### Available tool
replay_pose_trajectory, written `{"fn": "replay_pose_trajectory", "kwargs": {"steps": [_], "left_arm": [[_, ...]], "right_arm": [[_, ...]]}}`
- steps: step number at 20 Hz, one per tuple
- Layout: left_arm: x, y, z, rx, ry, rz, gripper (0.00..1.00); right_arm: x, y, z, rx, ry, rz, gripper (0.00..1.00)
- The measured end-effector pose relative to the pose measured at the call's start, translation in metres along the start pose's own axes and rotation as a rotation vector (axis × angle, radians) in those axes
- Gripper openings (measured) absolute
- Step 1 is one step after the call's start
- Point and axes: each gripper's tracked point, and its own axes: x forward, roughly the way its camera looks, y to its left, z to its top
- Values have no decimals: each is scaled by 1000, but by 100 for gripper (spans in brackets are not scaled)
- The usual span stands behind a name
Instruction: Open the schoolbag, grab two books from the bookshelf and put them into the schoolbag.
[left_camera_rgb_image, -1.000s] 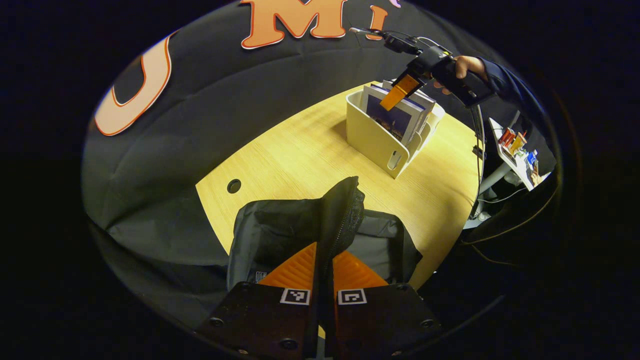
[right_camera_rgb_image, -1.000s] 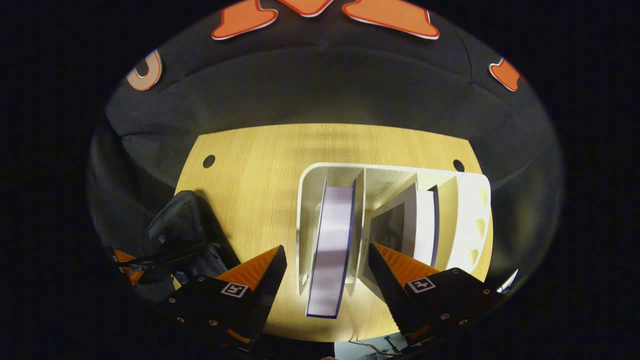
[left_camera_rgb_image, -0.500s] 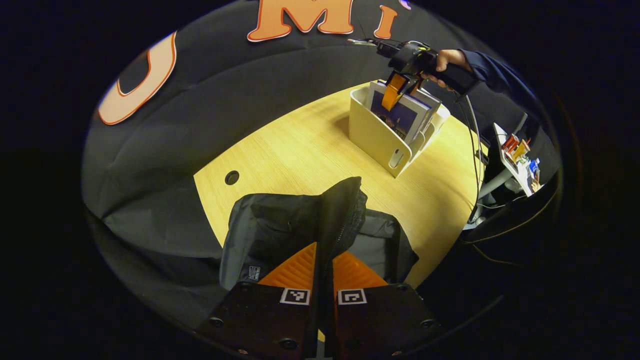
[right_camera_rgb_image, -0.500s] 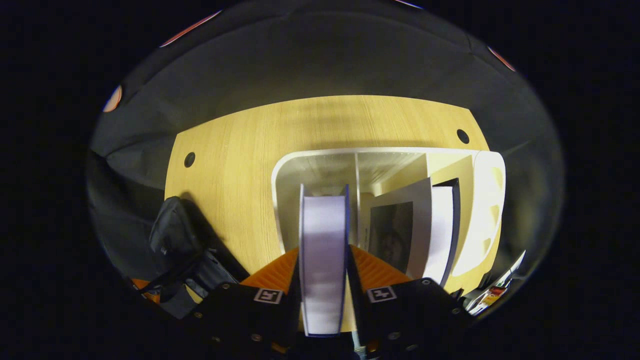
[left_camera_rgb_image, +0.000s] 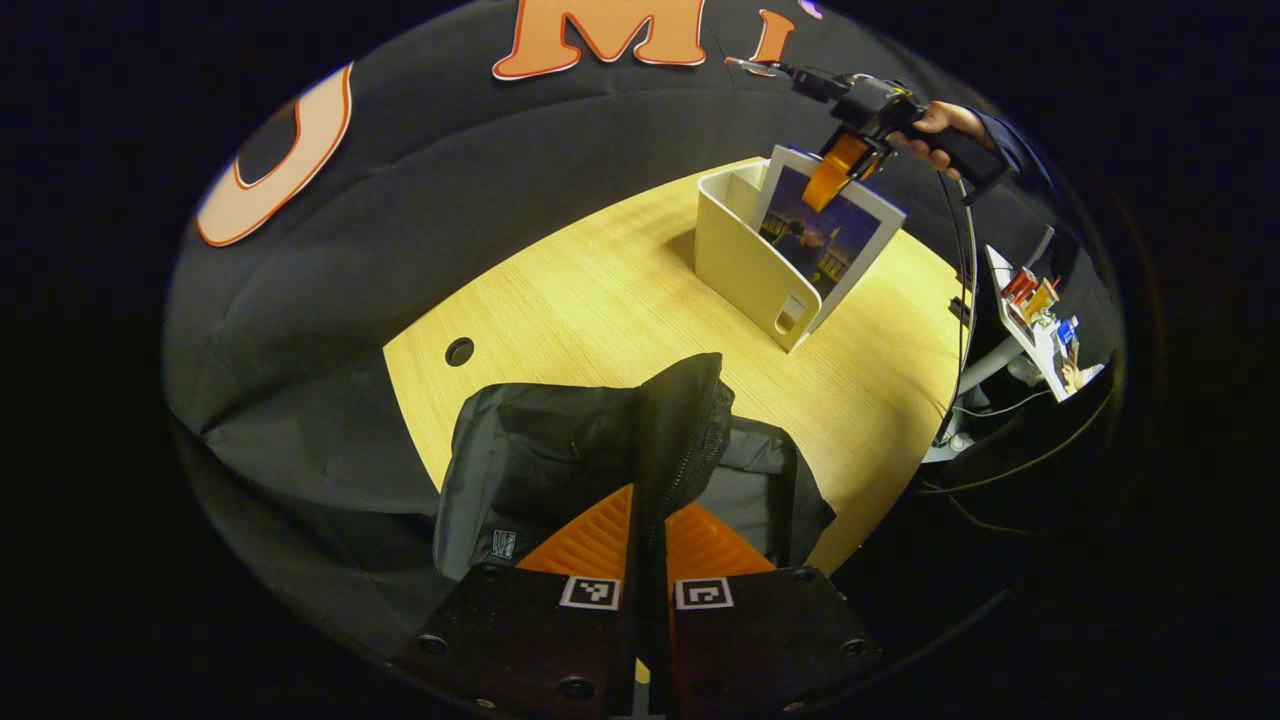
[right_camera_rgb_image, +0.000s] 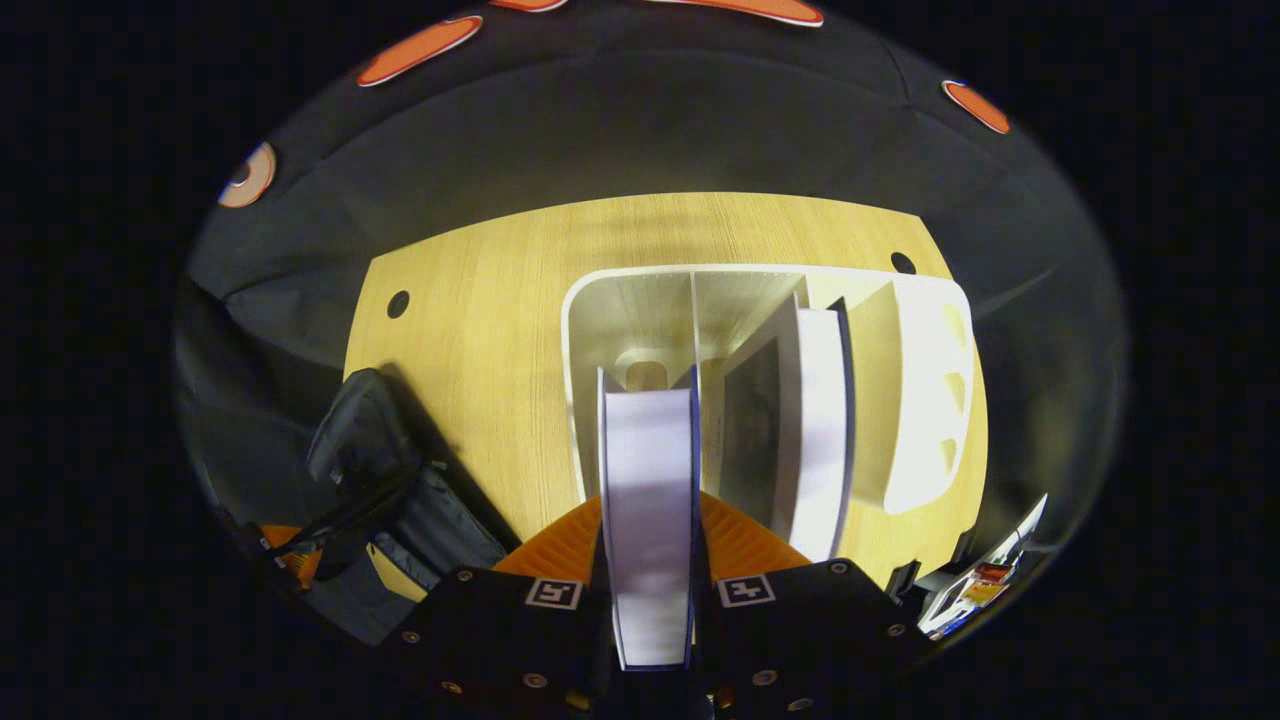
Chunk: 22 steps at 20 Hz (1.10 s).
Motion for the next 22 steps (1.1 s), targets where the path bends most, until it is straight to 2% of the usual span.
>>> {"fn": "replay_pose_trajectory", "kwargs": {"steps": [5,14,20,22], "left_arm": [[5,-6,-2,10,-2,-13,6],[8,-8,-5,21,-7,-31,6],[5,-10,-2,28,-30,-14,6],[4,-5,-5,48,-39,23,6]], "right_arm": [[-45,-21,-29,20,-68,13,34],[-104,-28,-106,68,-141,108,33],[-103,-13,-152,150,-196,224,33],[-91,-6,-167,148,-209,247,33]]}}
